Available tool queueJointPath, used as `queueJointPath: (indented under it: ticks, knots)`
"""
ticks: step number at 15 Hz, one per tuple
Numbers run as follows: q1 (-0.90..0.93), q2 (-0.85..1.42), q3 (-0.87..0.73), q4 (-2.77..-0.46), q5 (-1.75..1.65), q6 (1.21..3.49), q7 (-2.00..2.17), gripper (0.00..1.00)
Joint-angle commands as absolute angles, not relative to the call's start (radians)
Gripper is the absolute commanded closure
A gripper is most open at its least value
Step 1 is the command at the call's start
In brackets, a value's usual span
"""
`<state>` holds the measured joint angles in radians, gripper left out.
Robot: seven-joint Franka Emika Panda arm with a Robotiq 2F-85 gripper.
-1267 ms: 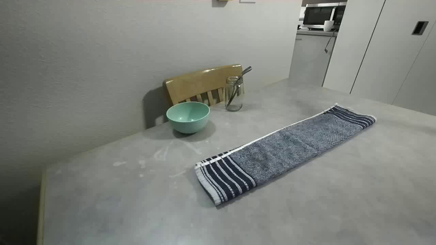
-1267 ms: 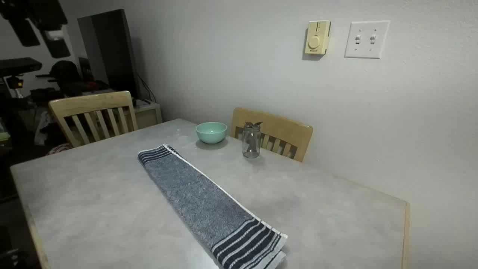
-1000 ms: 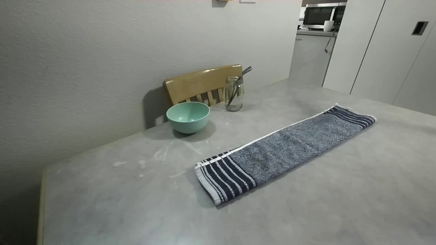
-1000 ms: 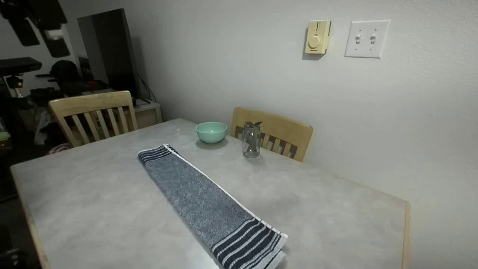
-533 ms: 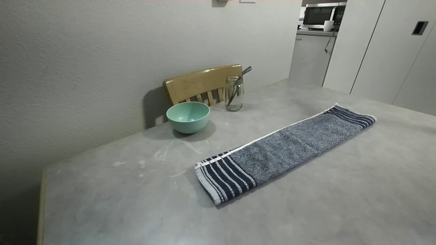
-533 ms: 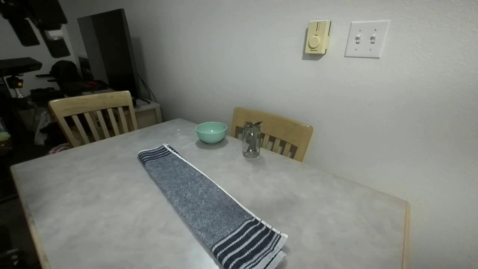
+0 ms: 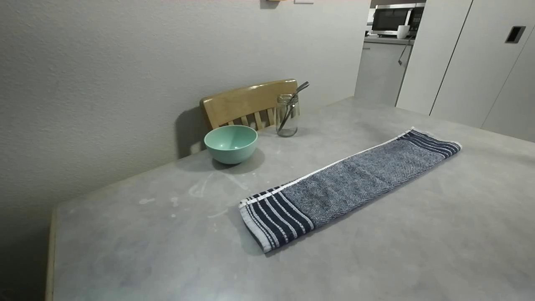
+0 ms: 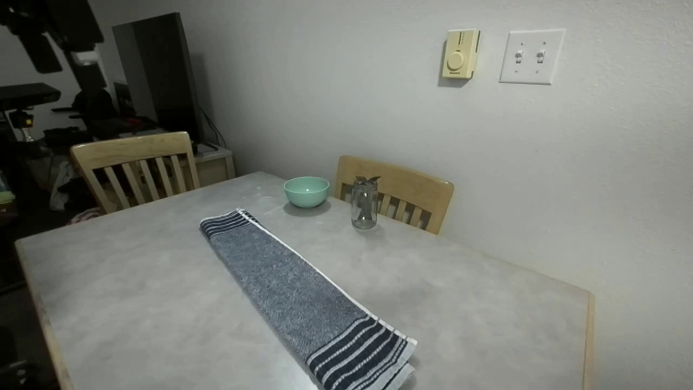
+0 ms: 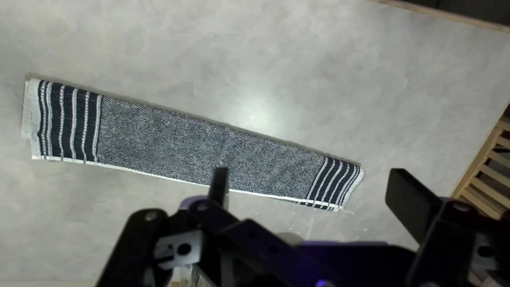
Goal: Fold the grey towel in half
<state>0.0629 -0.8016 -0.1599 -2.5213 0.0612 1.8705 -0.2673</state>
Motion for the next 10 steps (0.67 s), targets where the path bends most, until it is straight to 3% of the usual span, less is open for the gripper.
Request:
queueJointPath:
  ticks: [1, 9, 10]
  knots:
    - [0.077, -0.687, -0.123, -2.513, 0.071, 1.949, -0.267, 0.00]
    - [0.154, -0.259, 0.046, -2.375, 0.104, 2.190, -0.101, 0.00]
    - [0.134, -0.382, 0.047, -2.460, 0.076, 2.193, -0.092, 0.00]
